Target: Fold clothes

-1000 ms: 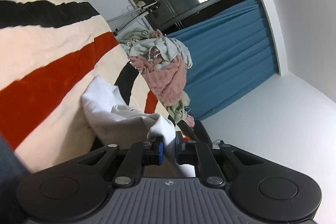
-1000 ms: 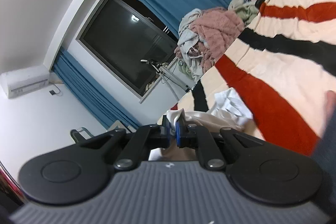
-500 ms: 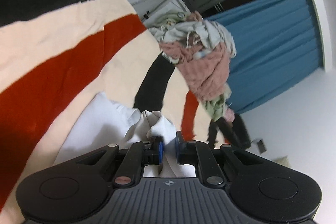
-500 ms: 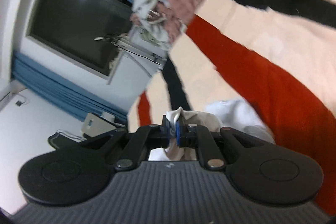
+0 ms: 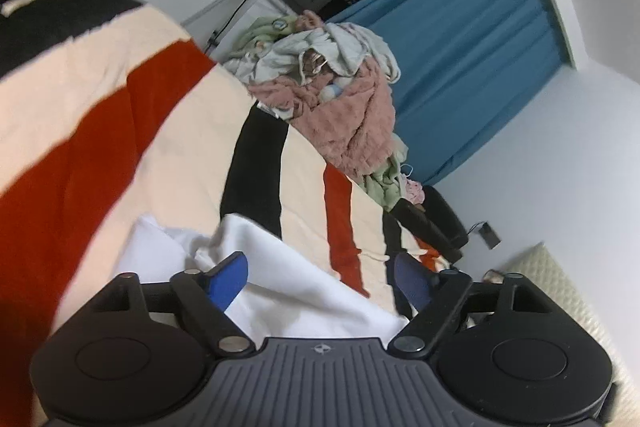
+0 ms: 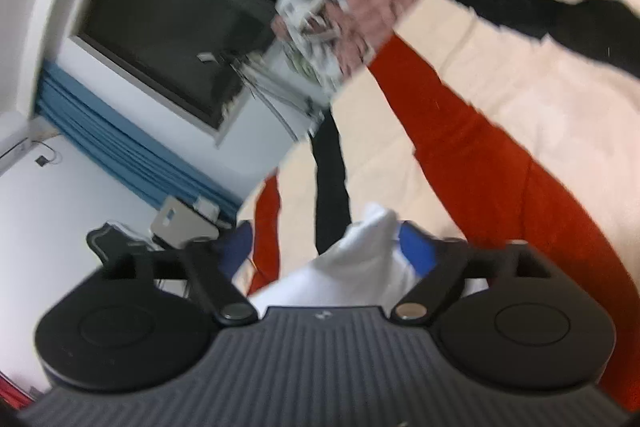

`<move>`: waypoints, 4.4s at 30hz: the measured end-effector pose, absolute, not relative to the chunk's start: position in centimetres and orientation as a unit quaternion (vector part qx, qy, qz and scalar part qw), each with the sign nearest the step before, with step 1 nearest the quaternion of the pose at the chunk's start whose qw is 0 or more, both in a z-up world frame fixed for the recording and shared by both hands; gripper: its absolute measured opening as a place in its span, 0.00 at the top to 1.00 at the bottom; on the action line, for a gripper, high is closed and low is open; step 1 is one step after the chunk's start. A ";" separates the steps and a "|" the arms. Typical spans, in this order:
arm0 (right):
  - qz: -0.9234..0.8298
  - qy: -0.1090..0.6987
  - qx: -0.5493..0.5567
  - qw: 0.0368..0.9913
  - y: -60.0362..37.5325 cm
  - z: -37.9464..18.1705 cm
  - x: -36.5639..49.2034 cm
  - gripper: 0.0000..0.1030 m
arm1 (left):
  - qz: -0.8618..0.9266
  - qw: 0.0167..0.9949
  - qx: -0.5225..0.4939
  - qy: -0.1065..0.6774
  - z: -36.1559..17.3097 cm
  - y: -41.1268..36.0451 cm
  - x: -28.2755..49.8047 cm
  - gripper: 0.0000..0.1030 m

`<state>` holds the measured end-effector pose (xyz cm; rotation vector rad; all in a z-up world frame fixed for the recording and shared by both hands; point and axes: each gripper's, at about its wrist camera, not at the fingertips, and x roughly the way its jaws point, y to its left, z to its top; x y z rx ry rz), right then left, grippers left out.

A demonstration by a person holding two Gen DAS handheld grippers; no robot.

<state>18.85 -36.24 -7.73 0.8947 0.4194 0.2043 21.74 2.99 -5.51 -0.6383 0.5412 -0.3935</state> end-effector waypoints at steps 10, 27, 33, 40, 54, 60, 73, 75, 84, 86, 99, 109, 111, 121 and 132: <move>0.103 0.253 0.236 0.932 -31.3 -8.9 20.3 0.56 | -0.110 0.915 -0.159 0.355 -9.5 0.6 23.2 0.23; 0.081 0.297 0.102 0.946 -27.0 -7.9 14.5 0.55 | -0.096 0.929 -0.103 0.341 -7.3 0.1 15.5 0.24; 0.066 0.325 0.074 0.941 -26.1 -9.6 13.4 0.56 | -0.099 0.921 -0.141 0.350 -8.2 1.2 15.6 0.29; 0.061 0.316 0.159 0.933 -28.0 -9.1 13.0 0.56 | -0.111 0.904 -0.252 0.327 -8.4 3.8 17.5 0.65; 0.060 0.314 0.147 0.936 -27.3 -9.1 12.6 0.56 | -0.060 0.918 -0.200 0.336 -8.6 2.5 15.2 0.87; 0.068 0.311 0.172 0.932 -27.8 -8.4 12.3 0.38 | -0.099 0.916 -0.214 0.324 -6.4 2.7 12.4 0.23; 0.065 0.321 0.397 0.857 -30.6 -9.7 8.7 0.19 | -0.140 0.798 -0.425 0.403 -11.9 4.6 11.7 0.17; 0.099 0.357 0.470 0.802 -31.0 -12.0 9.6 0.19 | -0.125 0.769 -0.481 0.403 -13.6 5.6 13.2 0.21; 0.089 0.337 0.599 0.721 -32.2 -17.0 12.4 0.35 | -0.088 0.765 -0.532 0.351 -15.0 6.7 14.1 0.70; 0.057 0.320 0.595 0.736 -32.5 -17.1 12.4 0.42 | -0.094 0.769 -0.532 0.343 -14.9 6.8 13.9 0.73; 0.041 0.251 0.545 0.799 -33.2 -13.6 7.4 0.77 | -0.159 0.778 -0.509 0.332 -10.4 6.2 8.8 0.77; 0.041 0.245 0.560 0.790 -37.2 -6.6 3.6 0.76 | -0.211 0.746 -0.473 0.418 -1.8 2.2 10.2 0.77; 0.040 0.244 0.565 0.787 -39.2 -5.7 4.2 0.76 | -0.221 0.746 -0.453 0.436 -0.4 -0.2 12.4 0.77; -0.023 0.209 0.575 0.791 -51.9 -3.4 15.8 0.76 | -0.255 0.753 -0.396 0.459 1.5 -16.8 31.2 0.78; -0.020 0.078 0.405 0.911 -62.5 2.1 31.0 0.77 | -0.327 0.855 -0.258 0.309 4.4 -32.3 45.8 0.78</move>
